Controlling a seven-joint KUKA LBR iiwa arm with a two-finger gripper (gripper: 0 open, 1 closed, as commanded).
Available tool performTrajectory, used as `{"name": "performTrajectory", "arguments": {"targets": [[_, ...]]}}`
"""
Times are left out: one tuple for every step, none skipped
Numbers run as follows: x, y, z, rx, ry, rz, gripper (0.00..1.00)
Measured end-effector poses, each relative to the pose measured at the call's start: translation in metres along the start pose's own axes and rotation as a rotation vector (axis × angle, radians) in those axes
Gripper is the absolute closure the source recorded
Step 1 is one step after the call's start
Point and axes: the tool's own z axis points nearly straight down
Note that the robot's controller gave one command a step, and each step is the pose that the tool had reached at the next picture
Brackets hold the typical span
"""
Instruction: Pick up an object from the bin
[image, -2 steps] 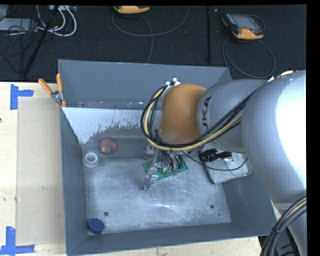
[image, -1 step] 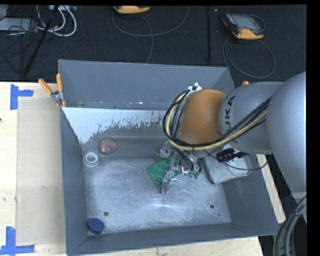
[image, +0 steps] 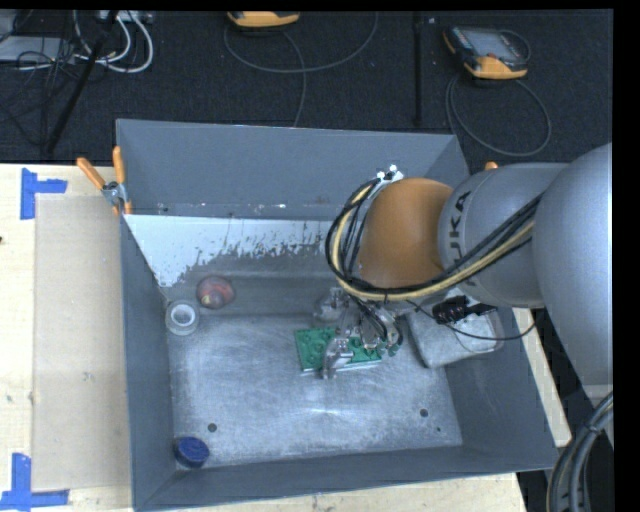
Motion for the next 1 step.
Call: {"name": "performTrajectory", "arguments": {"targets": [[0.0048,-0.0645,-0.1758,0.006,0.004,-0.201,1.0]]}}
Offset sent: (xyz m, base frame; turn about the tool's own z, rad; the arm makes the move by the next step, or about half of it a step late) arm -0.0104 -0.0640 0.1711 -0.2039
